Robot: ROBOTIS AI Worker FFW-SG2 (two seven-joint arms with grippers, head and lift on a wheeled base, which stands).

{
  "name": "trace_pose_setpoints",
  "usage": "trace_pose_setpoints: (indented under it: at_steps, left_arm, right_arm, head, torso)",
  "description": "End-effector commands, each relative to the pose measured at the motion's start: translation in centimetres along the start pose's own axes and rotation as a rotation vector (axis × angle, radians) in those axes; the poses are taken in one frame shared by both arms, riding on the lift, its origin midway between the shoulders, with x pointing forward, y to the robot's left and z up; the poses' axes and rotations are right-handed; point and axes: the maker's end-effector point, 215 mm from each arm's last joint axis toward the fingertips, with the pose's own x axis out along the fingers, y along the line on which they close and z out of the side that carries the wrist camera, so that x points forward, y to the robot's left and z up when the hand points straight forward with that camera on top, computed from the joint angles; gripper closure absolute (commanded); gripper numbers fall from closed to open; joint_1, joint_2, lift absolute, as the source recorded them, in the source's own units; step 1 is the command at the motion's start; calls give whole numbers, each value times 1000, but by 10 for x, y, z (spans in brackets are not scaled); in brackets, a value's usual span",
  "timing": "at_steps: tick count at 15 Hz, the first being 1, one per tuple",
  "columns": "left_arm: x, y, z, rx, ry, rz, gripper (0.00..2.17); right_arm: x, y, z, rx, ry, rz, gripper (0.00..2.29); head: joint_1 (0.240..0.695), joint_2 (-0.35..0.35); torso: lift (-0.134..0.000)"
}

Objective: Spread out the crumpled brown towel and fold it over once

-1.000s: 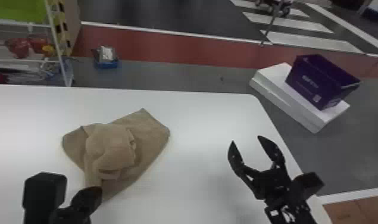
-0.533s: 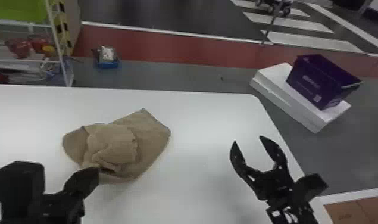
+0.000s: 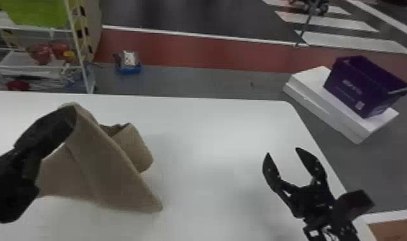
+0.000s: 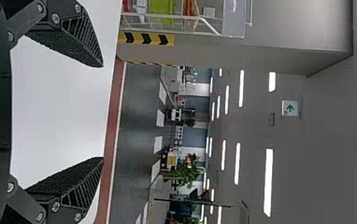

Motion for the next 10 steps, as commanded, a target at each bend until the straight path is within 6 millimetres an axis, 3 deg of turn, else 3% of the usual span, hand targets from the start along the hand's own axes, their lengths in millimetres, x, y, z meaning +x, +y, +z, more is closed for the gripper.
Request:
trace_pose_setpoints:
  at_steps: [1,5,10]
  left_arm:
    - [-11,-9,25,-49,-19,-54,2091]
    - [-12,-19,28,-71,-14,-100,2091]
    - [4,-42,1,-78,90,-149,2091]
  right_arm:
    - [2,2,-3,6,2,1,191]
    - [8,6,-7,16,6,7,191]
    - [10,7,-11,22,9,8,191]
  head:
    - [695,-191]
    - [695,-184]
    - [695,-198]
  torso:
    - [-123]
    - [-123]
    - [-123]
